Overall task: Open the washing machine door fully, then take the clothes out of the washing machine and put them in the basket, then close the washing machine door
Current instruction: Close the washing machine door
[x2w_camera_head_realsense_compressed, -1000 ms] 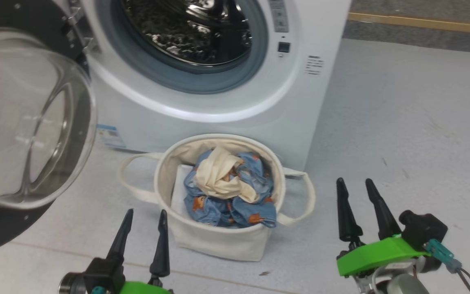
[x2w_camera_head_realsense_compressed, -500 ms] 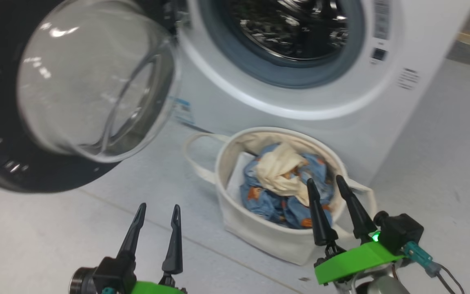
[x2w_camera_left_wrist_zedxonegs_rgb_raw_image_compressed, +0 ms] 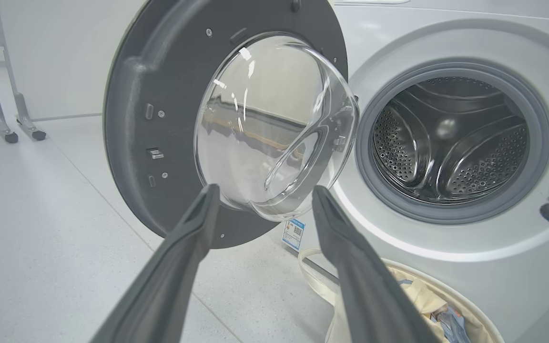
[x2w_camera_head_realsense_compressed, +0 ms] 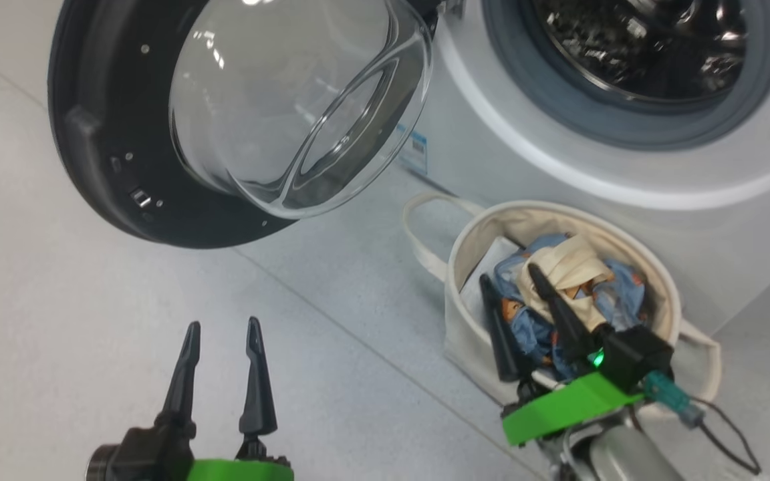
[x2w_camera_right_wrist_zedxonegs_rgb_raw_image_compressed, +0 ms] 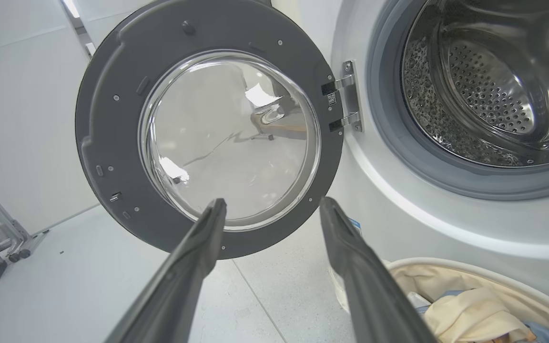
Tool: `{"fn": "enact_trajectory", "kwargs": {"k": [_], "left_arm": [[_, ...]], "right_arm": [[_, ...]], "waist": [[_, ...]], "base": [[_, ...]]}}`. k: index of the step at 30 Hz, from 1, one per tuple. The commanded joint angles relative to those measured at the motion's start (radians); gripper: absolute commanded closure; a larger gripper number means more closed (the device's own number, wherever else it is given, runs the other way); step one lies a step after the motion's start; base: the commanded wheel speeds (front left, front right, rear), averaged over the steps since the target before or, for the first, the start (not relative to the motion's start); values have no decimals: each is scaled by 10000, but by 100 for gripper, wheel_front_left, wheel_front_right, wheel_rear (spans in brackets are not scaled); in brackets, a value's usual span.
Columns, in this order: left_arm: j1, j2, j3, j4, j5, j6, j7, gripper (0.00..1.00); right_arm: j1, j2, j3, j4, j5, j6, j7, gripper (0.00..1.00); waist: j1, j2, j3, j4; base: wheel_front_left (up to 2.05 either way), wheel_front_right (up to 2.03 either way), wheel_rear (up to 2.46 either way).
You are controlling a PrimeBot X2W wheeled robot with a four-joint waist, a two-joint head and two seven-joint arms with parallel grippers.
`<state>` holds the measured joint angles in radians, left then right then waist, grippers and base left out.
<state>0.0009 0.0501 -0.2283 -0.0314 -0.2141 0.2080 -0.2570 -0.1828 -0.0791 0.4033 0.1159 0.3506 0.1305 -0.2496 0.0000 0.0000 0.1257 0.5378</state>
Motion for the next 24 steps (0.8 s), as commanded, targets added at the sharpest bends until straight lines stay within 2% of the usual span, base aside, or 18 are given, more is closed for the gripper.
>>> {"fn": "enact_trajectory", "kwargs": {"k": [1,4,9,14,19,24], "left_arm": [[-319,1,299,-413,-58,64,-47,0],[-645,1,-121,-419,86,121,-47,0],[-1203,1,-812,-252,167,461,-47,0],[-1366,1,-1016,-179,195,650,-47,0],[-1310,1,-933,-168,172,623,-47,0],[-1215,1,-666,-23,213,391,-47,0]], "right_arm": [[-363,-36,107,-284,-86,2,-122,0],[-342,-263,-341,-290,-42,2,-122,0],[88,-673,-711,-632,144,2,-122,0],[291,-800,-807,-958,214,2,-122,0],[481,-721,-1032,-1197,196,2,-122,0],[850,-583,-1287,-1336,87,2,-122,0]], "waist": [[0,0,306,157],[0,0,450,160],[0,0,457,136],[0,0,499,118],[0,0,477,80],[0,0,410,46]], "base": [[-30,-30,-30],[-49,-49,-49],[-28,-28,-28],[-1,-1,-1],[0,0,0],[0,0,0]]}}
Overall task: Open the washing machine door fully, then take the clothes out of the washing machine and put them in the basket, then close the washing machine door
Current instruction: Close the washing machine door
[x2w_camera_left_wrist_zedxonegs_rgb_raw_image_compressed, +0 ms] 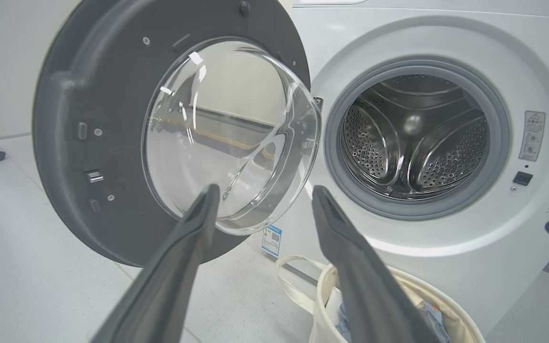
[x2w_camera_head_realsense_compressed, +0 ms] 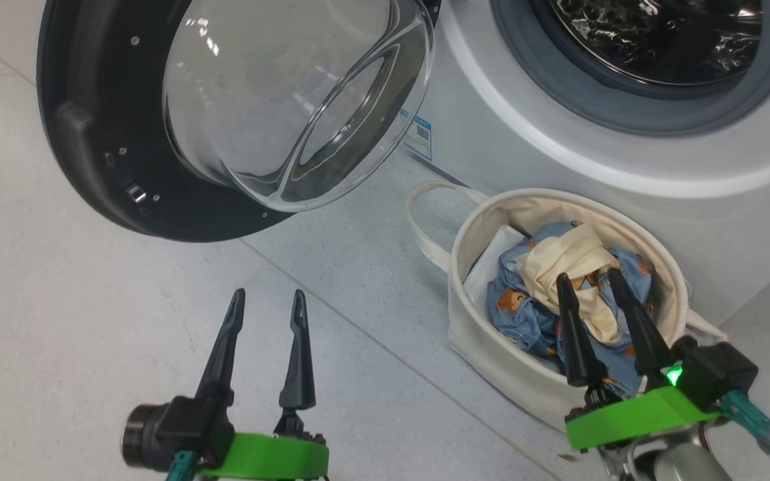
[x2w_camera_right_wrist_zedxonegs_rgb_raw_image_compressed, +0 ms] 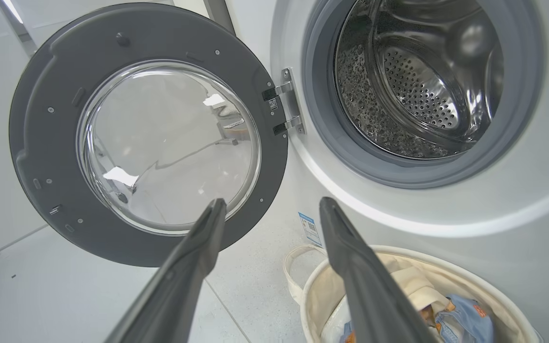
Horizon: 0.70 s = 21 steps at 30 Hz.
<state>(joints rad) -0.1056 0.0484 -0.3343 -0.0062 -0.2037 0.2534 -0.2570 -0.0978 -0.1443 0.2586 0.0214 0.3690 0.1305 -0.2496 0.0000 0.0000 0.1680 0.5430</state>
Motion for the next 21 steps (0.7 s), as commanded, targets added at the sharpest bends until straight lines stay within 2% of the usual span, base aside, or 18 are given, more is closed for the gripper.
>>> {"fn": "enact_trajectory", "kwargs": {"k": [1,9,10,11,17,21], "left_arm": [[-137,18,460,-257,100,-102,-47,0],[-5,18,1090,-87,3,-500,-47,0],[-12,18,1159,-123,-12,-580,-47,80],[-13,18,1228,-162,-34,-677,-47,100],[1,18,1944,-713,-383,-1097,-47,100],[23,85,3156,-1154,-397,-1597,-47,100]], "right_arm": [[48,93,139,-413,-111,2,-122,0],[323,190,-34,-525,-241,2,-122,0],[341,197,-51,-535,-255,2,-122,0],[358,208,-66,-546,-266,2,-122,0],[403,239,59,-600,-314,2,-122,0],[342,144,281,-644,-322,2,-122,0]], "waist": [[0,0,-26,-12],[0,0,-51,-46],[0,0,-51,-47],[0,0,-50,-49],[0,0,-12,-118],[0,0,112,-318]], "base": [[0,0,0],[0,0,0],[0,0,0],[0,0,0],[0,0,0],[0,0,0]]}}
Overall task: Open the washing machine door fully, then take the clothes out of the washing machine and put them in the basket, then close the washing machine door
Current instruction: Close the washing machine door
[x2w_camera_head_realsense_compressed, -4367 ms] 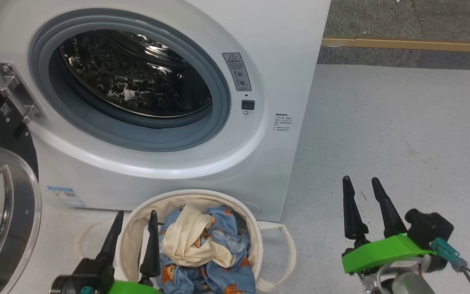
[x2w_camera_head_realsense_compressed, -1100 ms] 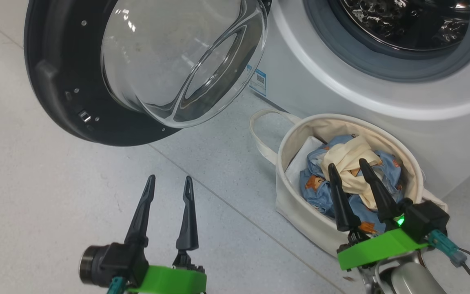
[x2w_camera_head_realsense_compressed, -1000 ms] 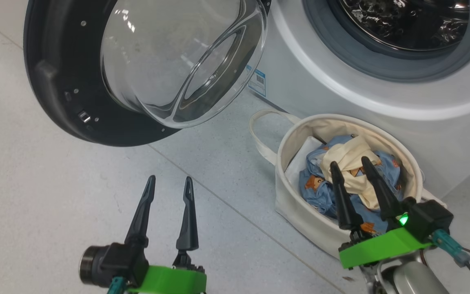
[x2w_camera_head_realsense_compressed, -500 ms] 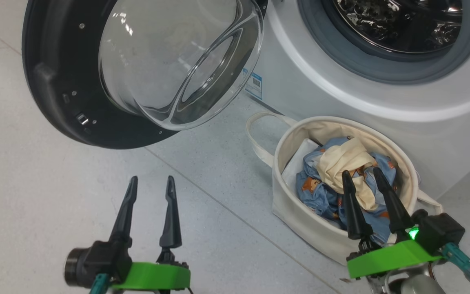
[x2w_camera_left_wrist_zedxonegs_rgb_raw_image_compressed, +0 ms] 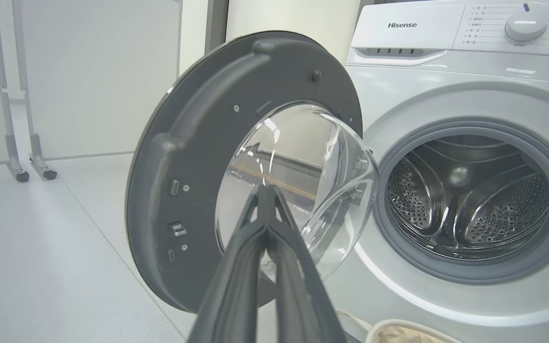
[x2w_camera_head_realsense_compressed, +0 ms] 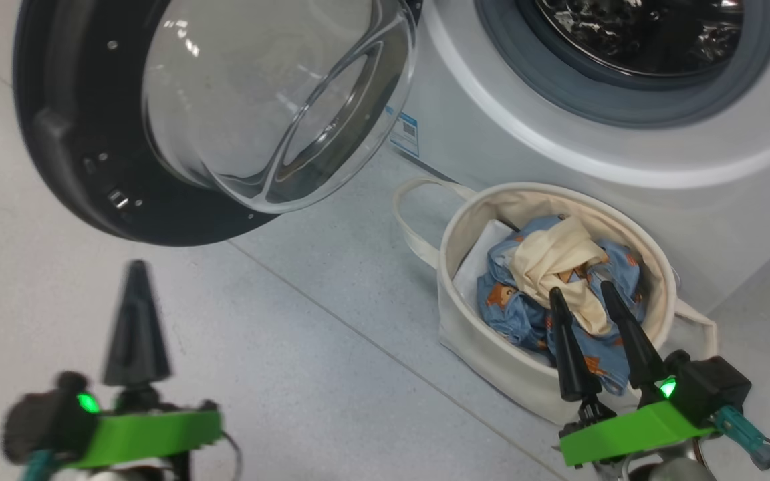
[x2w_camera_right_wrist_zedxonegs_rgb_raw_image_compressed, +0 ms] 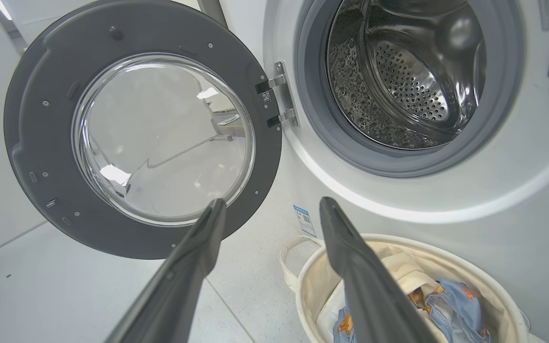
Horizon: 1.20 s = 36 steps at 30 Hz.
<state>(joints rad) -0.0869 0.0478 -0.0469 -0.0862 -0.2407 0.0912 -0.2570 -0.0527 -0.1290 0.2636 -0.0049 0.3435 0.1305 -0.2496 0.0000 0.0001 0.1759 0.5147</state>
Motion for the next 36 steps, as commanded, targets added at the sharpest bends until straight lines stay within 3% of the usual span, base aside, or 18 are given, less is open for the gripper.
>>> {"fn": "enact_trajectory", "kwargs": {"k": [1,8,11,17,21,26,30,36], "left_arm": [[-179,126,565,-436,-69,-80,-47,100],[-610,638,2684,-352,-1092,-1009,-47,100],[-1073,1147,3600,278,-1882,-1359,-25,100],[-2911,2427,5170,2116,-4655,-1884,1065,100],[-4179,3808,5637,3569,-5431,-1969,1934,100],[-5626,4966,6144,5164,-6291,-1758,2940,100],[-6472,5444,6308,5914,-6876,-1698,3612,100],[-7060,5618,6176,6494,-7625,-1769,4868,100]], "right_arm": [[-130,-30,254,-397,-63,2,-122,0],[-158,-232,398,-458,-70,2,-122,0],[-194,-381,410,-504,-81,2,-122,0],[-295,-725,356,-614,-81,2,-122,0],[-384,-951,410,-627,-71,2,-122,0],[-510,-1105,398,-658,-43,2,-122,0],[-602,-1254,390,-692,-55,2,-122,0],[-699,-1365,337,-800,4,2,-122,0]], "waist": [[0,-1,69,-86],[0,-1,352,-523],[0,-1,532,-770],[0,-1,912,-1303],[0,-1,1104,-1682],[0,-1,1326,-2205],[0,-1,1589,-2574],[0,-1,1887,-2926]], "base": [[0,0,0],[0,0,0],[0,0,0],[0,0,0],[0,0,0],[0,0,0],[0,0,0],[0,0,0]]}}
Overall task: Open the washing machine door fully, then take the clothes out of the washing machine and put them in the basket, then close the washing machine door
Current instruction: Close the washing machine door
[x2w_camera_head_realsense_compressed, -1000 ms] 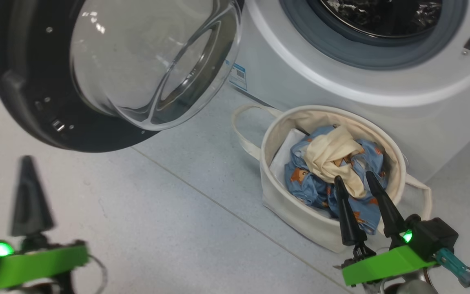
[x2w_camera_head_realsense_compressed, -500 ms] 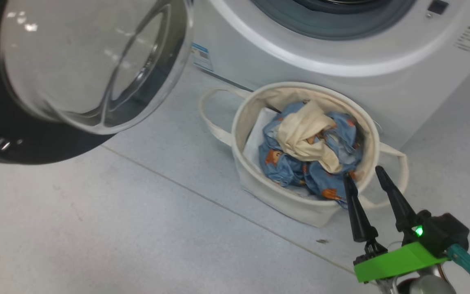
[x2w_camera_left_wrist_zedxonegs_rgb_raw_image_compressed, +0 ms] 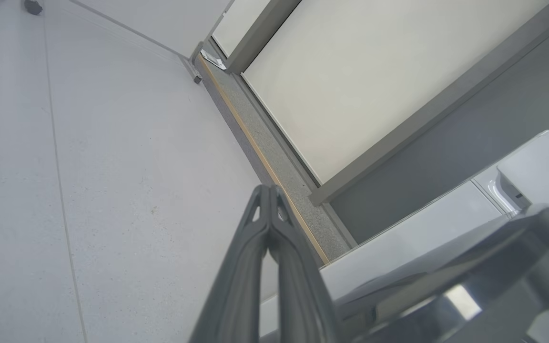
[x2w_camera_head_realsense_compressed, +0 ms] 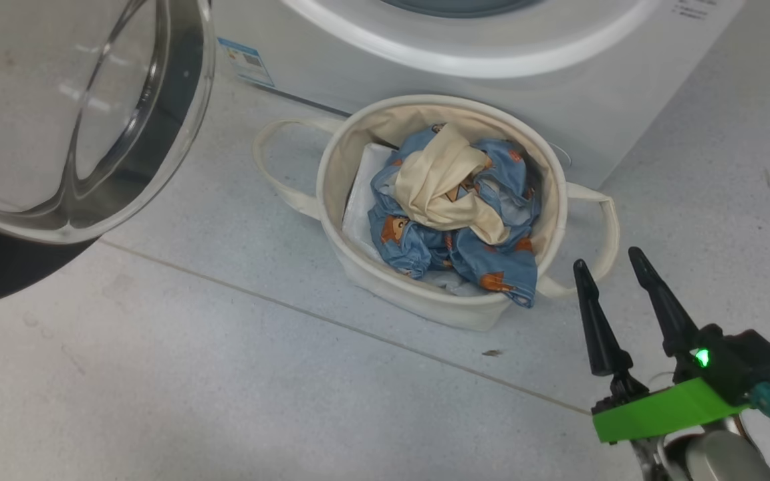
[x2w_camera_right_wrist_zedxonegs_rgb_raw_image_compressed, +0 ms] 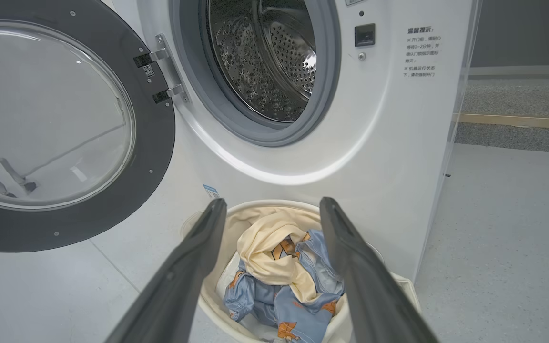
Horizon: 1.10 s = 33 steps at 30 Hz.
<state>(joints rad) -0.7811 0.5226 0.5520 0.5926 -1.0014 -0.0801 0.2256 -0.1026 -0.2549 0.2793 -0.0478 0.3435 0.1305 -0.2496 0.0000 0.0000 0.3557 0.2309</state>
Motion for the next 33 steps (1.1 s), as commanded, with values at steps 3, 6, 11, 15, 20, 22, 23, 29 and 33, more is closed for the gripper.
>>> {"fn": "enact_trajectory", "kwargs": {"k": [3,6,11,15,20,22,23,29,33], "left_arm": [[-190,828,146,-207,-488,-128,796,100],[-61,801,128,-247,-890,-196,1508,100],[261,583,59,-546,-1627,-252,2809,100],[643,359,-102,-1002,-2263,20,4235,100],[1236,27,-282,-2078,-2874,682,5678,100],[1441,-155,-356,-2678,-3094,900,6098,100],[1536,-253,-389,-2995,-3188,994,6257,100],[2417,-792,-902,-4795,-3371,1430,7115,100],[3246,-1328,-1361,-6089,-3475,1520,7570,100]], "right_arm": [[-253,-147,123,-399,20,2,-122,0],[-288,-121,60,-382,47,2,-122,0],[-301,-42,110,-270,42,2,-122,0],[-303,40,154,-177,11,2,-122,0],[-322,167,186,-16,-24,2,-122,0],[-339,224,210,35,-26,2,-122,0],[-350,253,226,58,-30,2,-122,0],[-492,449,316,162,-34,2,-122,0],[-576,663,284,314,13,2,-122,0]], "waist": [[0,0,156,-156],[0,0,127,-199],[0,0,-68,-160],[0,0,-251,-77],[0,0,-461,31],[0,0,-533,71],[0,0,-556,79],[0,0,-697,-67],[0,0,-850,-383]], "base": [[0,0,0],[0,0,0],[0,0,0],[0,0,0],[0,0,0],[0,0,0],[0,0,0],[0,0,0],[0,0,0]]}}
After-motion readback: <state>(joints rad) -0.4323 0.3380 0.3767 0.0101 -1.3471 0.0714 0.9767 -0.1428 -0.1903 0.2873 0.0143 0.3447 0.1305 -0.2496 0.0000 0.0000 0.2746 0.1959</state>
